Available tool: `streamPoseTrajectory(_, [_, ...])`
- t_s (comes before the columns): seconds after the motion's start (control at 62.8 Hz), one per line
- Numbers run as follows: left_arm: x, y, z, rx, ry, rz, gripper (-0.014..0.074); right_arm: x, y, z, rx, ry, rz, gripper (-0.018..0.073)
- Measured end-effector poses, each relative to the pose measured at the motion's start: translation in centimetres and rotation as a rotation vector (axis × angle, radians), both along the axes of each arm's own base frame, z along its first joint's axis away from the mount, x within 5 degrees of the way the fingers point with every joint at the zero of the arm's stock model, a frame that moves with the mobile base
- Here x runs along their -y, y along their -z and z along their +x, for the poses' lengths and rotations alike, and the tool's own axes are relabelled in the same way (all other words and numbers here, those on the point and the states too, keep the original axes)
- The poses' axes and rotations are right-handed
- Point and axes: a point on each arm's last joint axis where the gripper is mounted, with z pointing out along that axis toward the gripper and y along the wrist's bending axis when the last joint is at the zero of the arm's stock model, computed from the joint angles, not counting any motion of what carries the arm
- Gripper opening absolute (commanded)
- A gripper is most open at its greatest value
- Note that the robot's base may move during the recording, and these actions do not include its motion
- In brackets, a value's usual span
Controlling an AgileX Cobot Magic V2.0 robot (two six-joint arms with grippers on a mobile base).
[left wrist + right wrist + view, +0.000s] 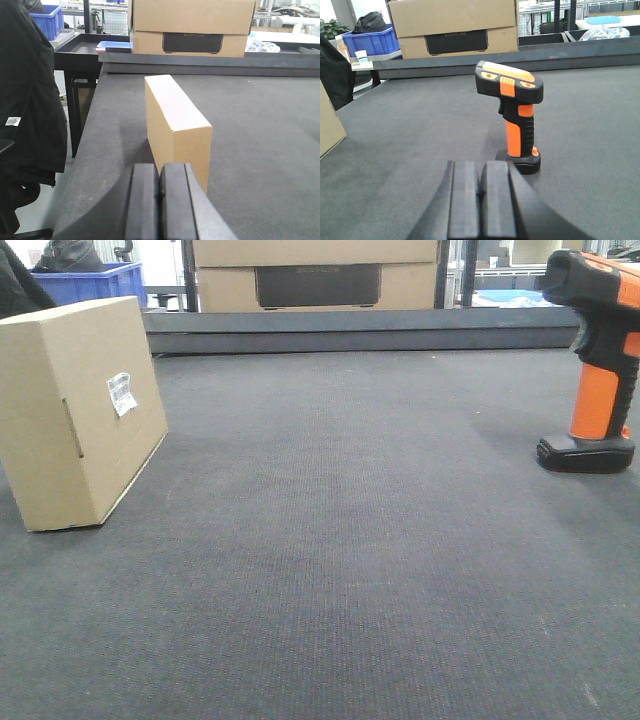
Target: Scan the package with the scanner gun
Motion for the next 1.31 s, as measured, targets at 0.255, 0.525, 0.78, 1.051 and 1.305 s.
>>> streamPoseTrajectory(0.255, [0.0,0.0,0.0,0.001,0.000,0.000,-0.0091,0.9,1.7,0.8,0.056,0.130,-0.187,-0.0167])
streamPoseTrajectory(0.525, [0.0,0.0,0.0,0.003,-0.001,0.002,-0.0091,1.3,4.4,1.4,0.077,0.197,-0.138,-0.0167])
streamPoseTrajectory(0.78, [0.0,0.0,0.0,0.003,-0.001,0.004,-0.0091,1.3,4.3,1.4,0.083,0.199,-0.130,-0.0167])
streamPoseTrajectory(1.051, [0.0,0.0,0.0,0.003,-0.001,0.004,-0.0091,1.3,4.3,1.4,0.083,0.199,-0.128,-0.0167])
streamPoseTrajectory(1.305, [0.0,0.0,0.0,0.003,-0.001,0.004,-0.0091,1.3,4.3,1.4,0.083,0.199,-0.128,-0.0167])
